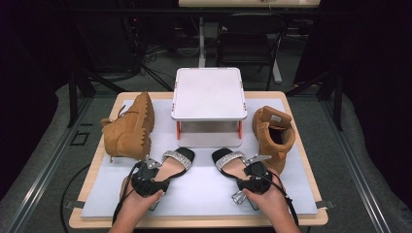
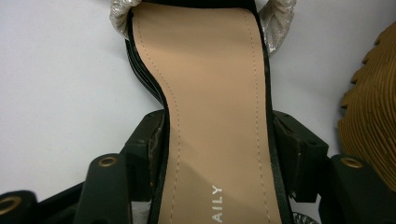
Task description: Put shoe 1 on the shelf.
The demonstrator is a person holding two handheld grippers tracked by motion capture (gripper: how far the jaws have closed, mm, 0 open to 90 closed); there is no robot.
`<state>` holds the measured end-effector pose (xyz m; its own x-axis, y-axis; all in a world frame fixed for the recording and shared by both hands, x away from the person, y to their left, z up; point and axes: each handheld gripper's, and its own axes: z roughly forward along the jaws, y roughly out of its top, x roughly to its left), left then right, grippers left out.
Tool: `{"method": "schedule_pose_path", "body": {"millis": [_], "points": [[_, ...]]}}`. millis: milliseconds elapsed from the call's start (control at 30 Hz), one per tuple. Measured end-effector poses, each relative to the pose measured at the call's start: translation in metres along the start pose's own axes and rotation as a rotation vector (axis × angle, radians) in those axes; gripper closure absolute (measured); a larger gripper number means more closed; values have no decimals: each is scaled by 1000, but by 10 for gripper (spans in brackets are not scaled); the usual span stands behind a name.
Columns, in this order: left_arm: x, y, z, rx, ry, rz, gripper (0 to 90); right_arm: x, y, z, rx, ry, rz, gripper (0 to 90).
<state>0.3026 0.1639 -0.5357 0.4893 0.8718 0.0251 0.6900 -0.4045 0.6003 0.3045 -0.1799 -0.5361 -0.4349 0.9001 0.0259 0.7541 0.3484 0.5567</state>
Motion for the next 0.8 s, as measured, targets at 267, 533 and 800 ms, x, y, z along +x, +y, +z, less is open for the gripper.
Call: {"method": "schedule_pose_path", "body": {"millis": [267,533,800], "points": [[-1,-1,0,-11,2,-22,407,0,-2,-2,-9,-9,11,407],[-3,-2,-2,-9,-17,-39,410,-2,-5,-5,-4,3,38,407],[-6,1,-5,-17,-28,-42,410,0,-4,-6,8,20,76,407]]}}
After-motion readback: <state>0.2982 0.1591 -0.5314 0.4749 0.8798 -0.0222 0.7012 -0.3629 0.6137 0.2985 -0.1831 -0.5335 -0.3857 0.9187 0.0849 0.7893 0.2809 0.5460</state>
